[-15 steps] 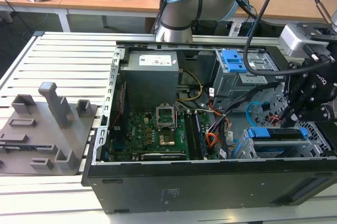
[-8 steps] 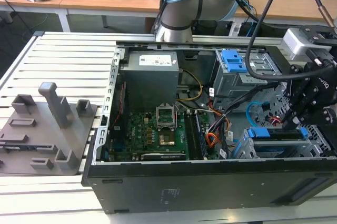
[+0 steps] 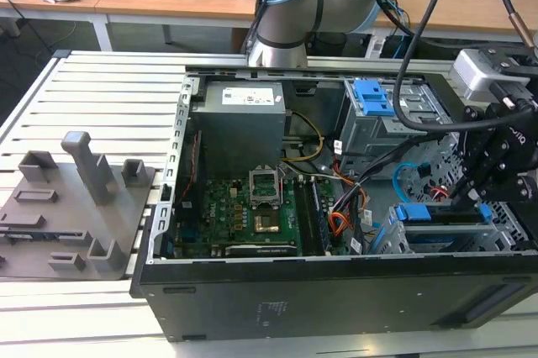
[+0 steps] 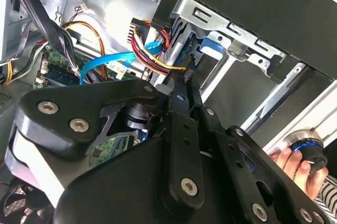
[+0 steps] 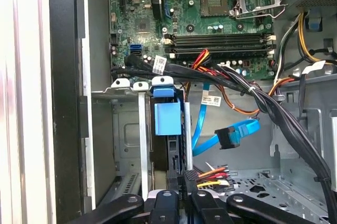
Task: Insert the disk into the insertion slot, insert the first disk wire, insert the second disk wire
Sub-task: 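Insert the first disk wire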
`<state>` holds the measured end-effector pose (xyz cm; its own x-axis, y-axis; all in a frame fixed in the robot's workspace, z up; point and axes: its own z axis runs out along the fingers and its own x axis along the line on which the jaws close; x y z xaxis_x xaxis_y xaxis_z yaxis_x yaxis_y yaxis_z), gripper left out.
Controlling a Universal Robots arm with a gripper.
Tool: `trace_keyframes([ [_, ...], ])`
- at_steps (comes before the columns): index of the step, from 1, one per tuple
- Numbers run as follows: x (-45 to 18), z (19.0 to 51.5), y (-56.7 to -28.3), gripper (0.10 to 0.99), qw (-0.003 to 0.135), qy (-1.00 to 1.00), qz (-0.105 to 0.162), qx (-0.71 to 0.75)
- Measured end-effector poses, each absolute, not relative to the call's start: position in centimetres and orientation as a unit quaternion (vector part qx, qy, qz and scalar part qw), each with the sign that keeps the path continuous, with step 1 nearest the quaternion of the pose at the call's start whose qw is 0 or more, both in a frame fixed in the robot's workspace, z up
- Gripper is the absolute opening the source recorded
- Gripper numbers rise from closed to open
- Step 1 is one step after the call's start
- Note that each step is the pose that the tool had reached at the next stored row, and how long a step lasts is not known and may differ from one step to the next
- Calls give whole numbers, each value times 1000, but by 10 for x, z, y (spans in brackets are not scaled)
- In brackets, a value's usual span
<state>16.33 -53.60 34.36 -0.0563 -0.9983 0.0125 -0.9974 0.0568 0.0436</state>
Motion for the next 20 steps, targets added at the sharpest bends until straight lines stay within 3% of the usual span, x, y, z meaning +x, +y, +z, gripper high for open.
trace_keyframes([
  [20,165,342,-541,161,15,-728,-17,686],
])
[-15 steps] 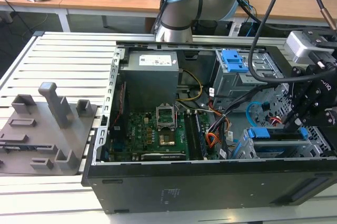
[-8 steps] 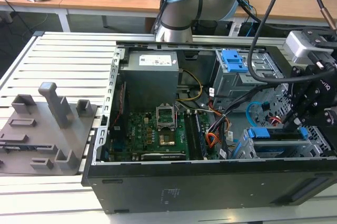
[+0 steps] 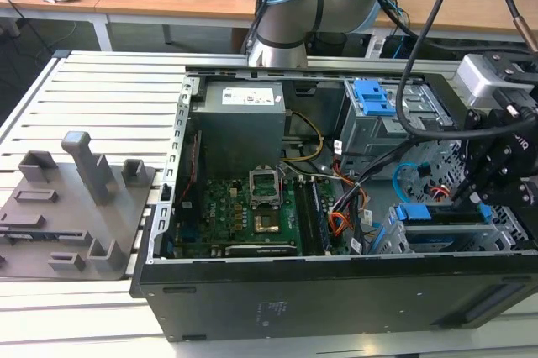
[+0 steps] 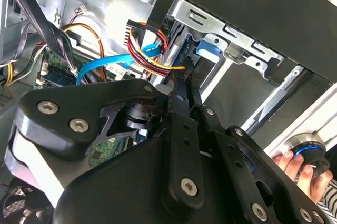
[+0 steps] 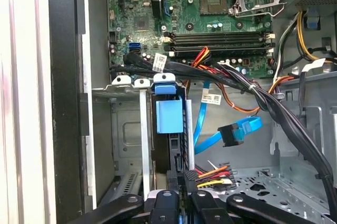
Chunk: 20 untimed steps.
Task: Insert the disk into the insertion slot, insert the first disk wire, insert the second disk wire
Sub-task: 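Insert the first disk wire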
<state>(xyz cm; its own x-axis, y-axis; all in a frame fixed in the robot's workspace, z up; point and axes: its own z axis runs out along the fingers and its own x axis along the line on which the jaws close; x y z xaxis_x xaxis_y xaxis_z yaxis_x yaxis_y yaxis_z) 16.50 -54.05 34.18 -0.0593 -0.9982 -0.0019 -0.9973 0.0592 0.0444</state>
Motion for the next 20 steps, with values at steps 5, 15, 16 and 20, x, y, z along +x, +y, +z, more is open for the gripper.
trace_keyframes([
  [5,167,341,-540,161,14,-728,-17,686],
  [15,159,365,-538,106,13,-728,-15,686],
  [16,156,365,-538,106,12,-728,-15,686],
  [20,153,365,-538,106,11,-728,-14,686],
])
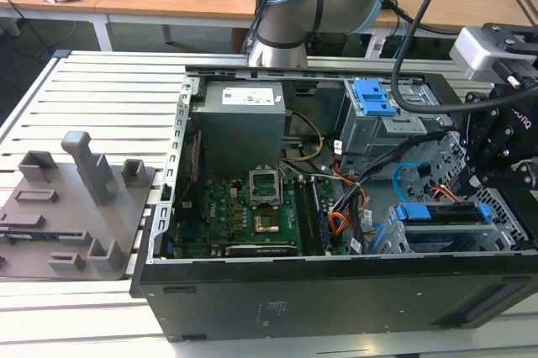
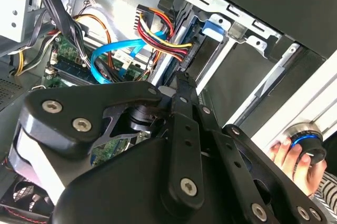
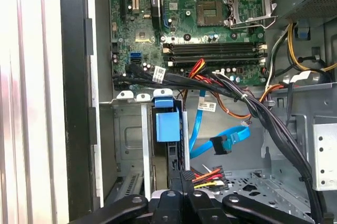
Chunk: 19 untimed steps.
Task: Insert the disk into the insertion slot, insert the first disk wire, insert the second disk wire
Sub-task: 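Insert the first disk wire, then insert the second disk wire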
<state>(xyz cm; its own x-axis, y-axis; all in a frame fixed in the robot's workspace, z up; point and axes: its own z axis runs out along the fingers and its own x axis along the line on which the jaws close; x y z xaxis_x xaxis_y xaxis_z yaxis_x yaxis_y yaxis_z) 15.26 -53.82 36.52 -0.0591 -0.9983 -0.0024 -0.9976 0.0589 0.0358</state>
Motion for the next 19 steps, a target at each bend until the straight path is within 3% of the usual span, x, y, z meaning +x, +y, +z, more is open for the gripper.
trace_keyframes([
  [8,152,365,-538,106,11,-728,-14,686],
  [11,152,365,-538,302,11,-728,-14,686],
  [16,152,365,-536,302,12,-693,-13,720],
  [19,152,365,-522,302,12,-691,-13,722],
])
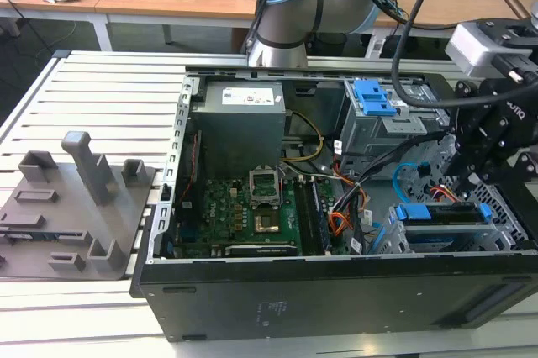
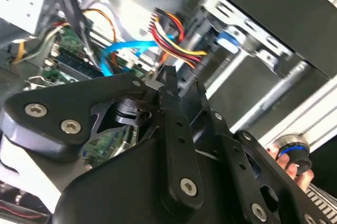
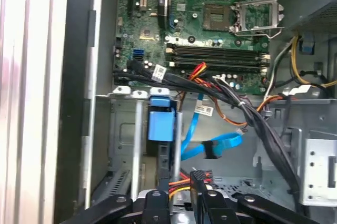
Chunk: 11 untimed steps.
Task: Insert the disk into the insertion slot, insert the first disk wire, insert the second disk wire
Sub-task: 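Insert the second disk wire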
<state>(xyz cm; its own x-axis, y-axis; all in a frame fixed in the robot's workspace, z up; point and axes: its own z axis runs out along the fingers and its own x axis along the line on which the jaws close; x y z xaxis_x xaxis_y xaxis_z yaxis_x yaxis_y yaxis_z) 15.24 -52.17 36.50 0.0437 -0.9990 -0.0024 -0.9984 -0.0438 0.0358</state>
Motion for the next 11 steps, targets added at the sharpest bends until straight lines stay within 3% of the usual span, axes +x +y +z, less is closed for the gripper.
trace_keyframes([
  [3,149,364,-507,302,12,-690,-13,724],
  [11,125,363,-505,302,12,-685,-13,728],
])
